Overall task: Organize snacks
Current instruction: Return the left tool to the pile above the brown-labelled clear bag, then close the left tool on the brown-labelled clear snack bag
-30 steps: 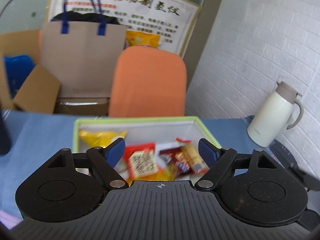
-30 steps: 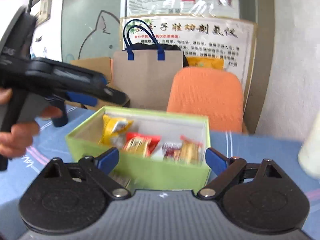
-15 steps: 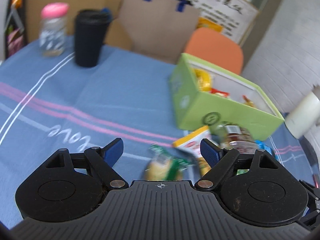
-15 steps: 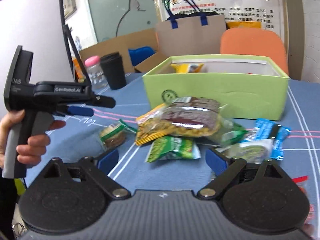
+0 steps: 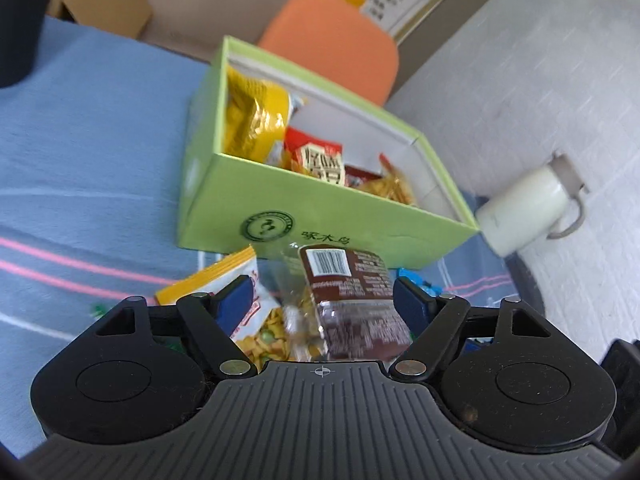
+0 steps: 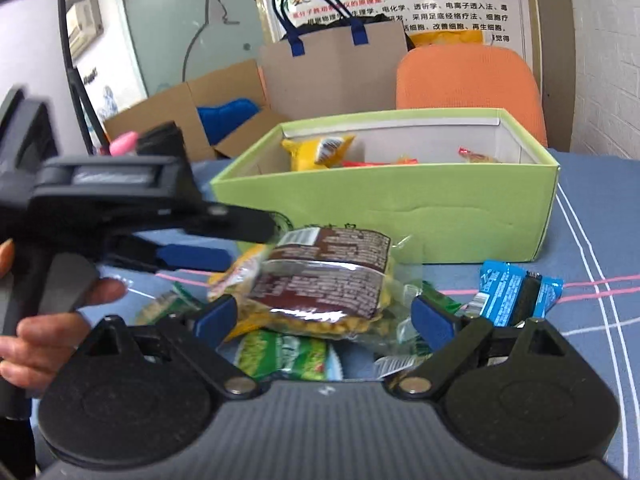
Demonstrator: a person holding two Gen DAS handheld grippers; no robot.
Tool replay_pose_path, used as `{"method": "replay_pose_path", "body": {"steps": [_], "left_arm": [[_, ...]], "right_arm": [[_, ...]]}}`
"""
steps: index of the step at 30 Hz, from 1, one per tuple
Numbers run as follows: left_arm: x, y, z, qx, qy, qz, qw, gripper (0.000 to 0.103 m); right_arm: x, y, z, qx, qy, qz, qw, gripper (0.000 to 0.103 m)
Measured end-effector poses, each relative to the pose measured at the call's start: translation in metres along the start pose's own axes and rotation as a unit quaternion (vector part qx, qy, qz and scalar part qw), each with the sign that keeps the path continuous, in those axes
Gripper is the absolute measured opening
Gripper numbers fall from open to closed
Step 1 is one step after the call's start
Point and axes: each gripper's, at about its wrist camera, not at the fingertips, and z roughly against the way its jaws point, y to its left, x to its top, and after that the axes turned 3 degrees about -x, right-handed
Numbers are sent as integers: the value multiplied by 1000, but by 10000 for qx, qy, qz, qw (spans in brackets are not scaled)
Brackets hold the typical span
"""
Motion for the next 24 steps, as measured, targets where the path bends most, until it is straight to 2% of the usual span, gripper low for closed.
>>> {"method": "replay_pose_path", "body": {"steps": [3, 7, 10, 12, 18, 24], "left_arm": [[5, -4, -8, -57, 19, -76, 10000, 64], [4, -6, -16, 52, 71, -159, 9998, 64], [-1, -9, -23, 188, 144, -329, 9992, 59], [-6, -14, -22, 251, 157, -421, 9987, 51], [-28, -19, -4, 170, 181, -403, 9989, 49], [-64, -12, 23, -41, 260, -82, 9996, 48]], "right_arm": [[2, -5, -7, -11, 61, 170, 9998, 93], [8, -12, -19, 218, 141, 125, 9996, 93], [10, -6, -19, 211, 103, 174, 9996, 93], [9, 0, -14, 392, 73, 175, 9990, 93], [-4, 21, 9, 506, -52, 227, 9984, 93], [-32, 37, 33, 690, -160, 35, 9975, 93]]}}
